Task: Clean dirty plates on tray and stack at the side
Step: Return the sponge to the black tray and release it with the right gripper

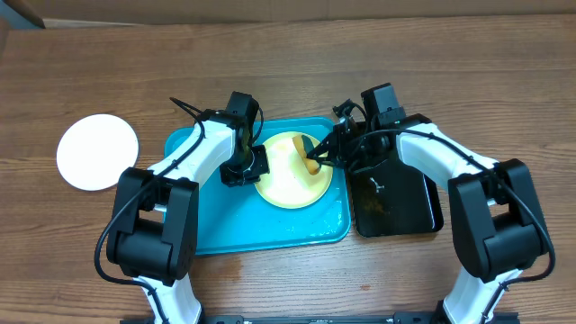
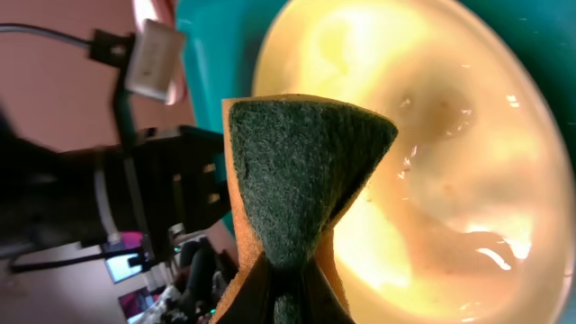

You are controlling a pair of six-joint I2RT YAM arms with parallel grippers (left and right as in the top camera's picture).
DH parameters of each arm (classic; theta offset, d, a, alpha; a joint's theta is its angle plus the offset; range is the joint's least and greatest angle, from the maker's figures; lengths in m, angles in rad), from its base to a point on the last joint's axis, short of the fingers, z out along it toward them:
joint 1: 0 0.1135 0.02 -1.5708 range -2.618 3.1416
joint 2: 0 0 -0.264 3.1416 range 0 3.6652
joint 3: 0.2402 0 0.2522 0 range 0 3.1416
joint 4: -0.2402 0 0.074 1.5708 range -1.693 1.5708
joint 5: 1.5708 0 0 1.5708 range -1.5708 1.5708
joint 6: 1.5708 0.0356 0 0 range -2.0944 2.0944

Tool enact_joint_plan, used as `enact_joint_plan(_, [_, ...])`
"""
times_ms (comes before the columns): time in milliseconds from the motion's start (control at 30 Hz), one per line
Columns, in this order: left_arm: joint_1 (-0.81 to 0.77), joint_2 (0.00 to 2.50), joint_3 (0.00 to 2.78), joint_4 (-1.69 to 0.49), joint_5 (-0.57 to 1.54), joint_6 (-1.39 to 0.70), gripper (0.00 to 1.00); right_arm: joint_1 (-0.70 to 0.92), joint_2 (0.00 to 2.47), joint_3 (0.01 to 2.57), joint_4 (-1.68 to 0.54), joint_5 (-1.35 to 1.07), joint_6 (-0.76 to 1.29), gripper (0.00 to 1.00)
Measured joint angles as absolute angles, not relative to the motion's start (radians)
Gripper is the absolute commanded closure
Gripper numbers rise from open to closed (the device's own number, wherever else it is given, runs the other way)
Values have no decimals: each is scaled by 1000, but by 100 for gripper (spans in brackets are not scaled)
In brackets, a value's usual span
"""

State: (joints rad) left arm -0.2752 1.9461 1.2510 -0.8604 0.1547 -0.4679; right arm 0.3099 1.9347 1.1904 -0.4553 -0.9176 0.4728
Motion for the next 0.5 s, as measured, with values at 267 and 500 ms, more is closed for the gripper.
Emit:
enact_joint_plan(267, [-275,1946,1251,-860,154,-467,95,171,1825,1201,-755,-834,338,96])
enact_joint_plan(500, [-275,1946,1251,-857,155,-467,96,81,1789,1204,-924,-419,162,96])
